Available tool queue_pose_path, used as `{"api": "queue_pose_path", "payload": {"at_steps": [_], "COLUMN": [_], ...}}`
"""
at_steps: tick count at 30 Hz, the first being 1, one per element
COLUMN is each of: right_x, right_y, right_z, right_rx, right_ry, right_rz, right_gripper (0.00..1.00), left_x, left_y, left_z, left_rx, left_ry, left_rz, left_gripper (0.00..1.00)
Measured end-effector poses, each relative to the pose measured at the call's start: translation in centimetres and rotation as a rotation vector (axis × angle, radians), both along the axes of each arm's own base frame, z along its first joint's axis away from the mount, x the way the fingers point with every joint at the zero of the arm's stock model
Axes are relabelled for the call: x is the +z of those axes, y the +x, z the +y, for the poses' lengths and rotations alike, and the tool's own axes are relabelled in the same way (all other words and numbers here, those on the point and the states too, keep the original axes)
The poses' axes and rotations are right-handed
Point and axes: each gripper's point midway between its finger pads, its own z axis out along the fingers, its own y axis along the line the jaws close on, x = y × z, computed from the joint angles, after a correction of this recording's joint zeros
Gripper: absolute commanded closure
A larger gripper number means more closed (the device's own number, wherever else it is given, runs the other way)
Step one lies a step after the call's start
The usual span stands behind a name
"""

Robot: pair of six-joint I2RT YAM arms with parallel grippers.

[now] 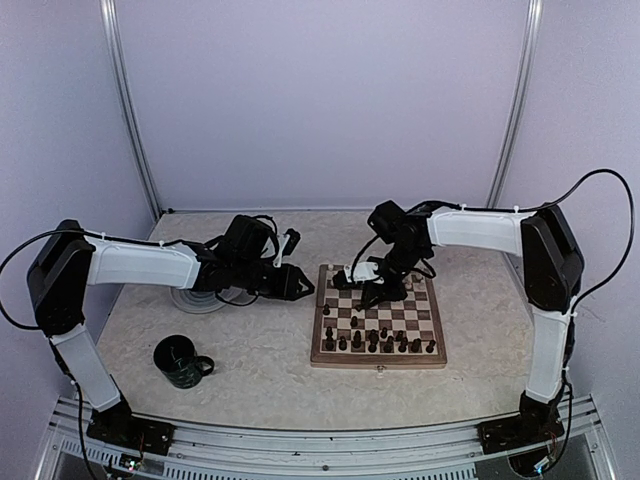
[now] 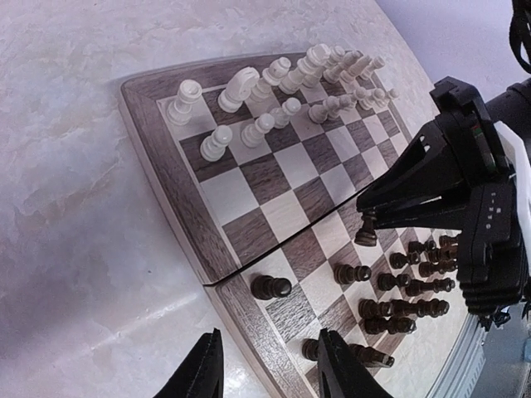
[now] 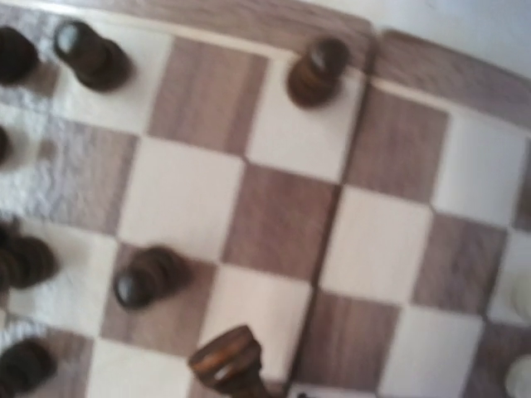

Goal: Set up the chess pieces on the board
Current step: Adjust the rook on the chessboard.

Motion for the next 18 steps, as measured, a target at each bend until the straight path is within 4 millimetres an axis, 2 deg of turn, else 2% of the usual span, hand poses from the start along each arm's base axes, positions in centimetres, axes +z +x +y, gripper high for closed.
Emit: {"api": "queue_pose_path", "payload": {"at_steps": [6,13,16,18], "right_x": [1.6,5.0,5.0,4.2], "right_y": [0.9,1.8,1.9,1.7], "right_z": [-2.3,-7.5,-9.6,-11.0], "right_rx": [-0.052,-0.088,-0.107,-0.115], "right_ry": [-0.014,-0.187,-0.275,-0.341], "right_rz": [-0.051,-0.276,-0.331,-0.346], "right_gripper": [0.9,0.9,0.9,0.9], "left_x": [0.2,1.0,1.6,1.8], "left_y": [0.1,1.0,1.2,1.3], "left_z": [-0.1,0.2,0.4,0.5], "left_rx": [0.003,0.023,0.031,0.033], "left_ry": [-0.002,0.027,0.035,0.037], "left_rz": [-0.006,-0.042,-0.065,-0.073], "left_gripper": [0.6,0.6,0.6,0.6]}}
